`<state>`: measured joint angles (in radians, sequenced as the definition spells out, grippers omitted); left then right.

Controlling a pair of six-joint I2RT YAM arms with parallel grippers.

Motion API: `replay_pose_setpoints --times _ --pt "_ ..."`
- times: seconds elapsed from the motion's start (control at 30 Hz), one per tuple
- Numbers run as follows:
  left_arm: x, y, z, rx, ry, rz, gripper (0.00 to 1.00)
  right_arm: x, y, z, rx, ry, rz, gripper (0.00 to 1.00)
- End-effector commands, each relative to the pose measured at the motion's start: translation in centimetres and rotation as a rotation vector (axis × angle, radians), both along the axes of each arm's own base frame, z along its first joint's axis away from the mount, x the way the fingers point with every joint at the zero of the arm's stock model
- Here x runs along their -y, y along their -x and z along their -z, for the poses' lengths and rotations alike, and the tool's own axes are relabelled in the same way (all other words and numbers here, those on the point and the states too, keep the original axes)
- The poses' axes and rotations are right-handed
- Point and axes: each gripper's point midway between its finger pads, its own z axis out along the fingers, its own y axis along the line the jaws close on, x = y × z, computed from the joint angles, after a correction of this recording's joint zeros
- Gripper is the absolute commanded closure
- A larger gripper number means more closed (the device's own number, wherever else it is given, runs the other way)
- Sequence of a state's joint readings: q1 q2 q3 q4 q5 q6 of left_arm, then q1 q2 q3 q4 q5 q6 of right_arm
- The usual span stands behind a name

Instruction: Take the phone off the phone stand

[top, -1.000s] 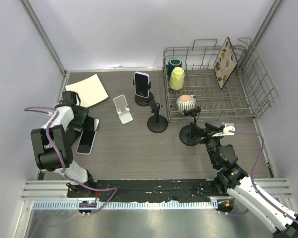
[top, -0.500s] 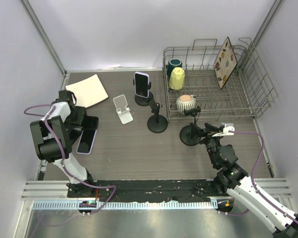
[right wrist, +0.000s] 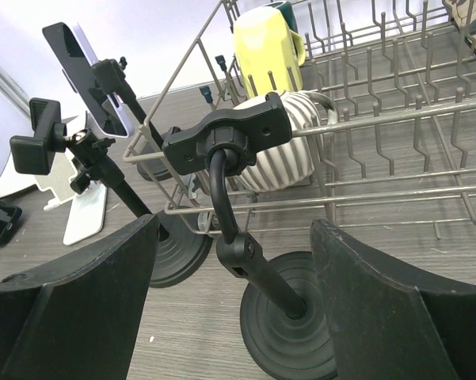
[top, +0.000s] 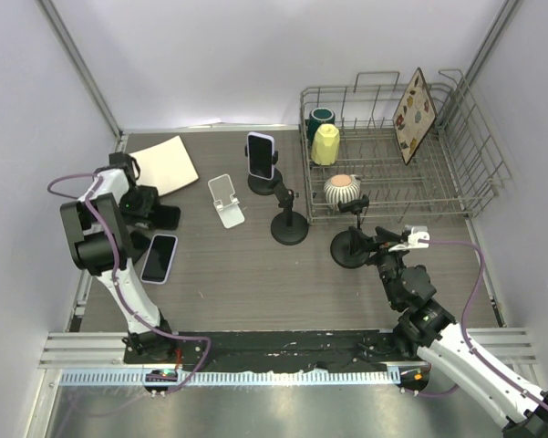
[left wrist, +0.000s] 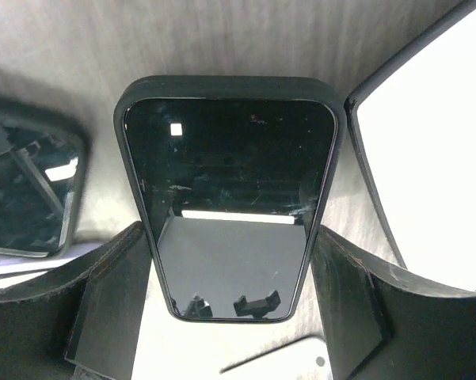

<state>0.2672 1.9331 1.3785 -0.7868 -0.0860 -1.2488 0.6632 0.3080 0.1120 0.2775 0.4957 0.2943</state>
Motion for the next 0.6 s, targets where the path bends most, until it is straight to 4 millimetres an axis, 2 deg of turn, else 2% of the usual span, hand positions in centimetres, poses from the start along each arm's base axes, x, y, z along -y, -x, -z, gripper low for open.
replay_pose_setpoints --times 0.0,0.1,0.27,0.4,0.57 --pt "-1.6 -5.1 -2.0 0.146 -0.043 0.011 0.90 0.0 -0.2 -2.2 0.049 -0.038 0.007 0.18" --pt "-2.1 -5.6 -2.3 0.144 -0.058 0.024 0.90 0.0 -0.2 -2.1 0.048 -0.033 0.008 0.18" --pt "-1.7 -5.0 -1.7 0.124 -0.044 0.030 0.90 0.0 -0.3 -2.0 0.044 -0.028 0.007 0.18" --pt "-1.2 -3.2 -0.6 0.085 -0.032 0.022 0.87 0.0 -0.3 -2.1 0.046 -0.029 0.007 0.18" --pt "-1.1 -1.3 -0.6 0.043 -0.051 0.043 0.83 -0.1 -0.3 -2.1 0.046 -0.030 0.002 0.18"
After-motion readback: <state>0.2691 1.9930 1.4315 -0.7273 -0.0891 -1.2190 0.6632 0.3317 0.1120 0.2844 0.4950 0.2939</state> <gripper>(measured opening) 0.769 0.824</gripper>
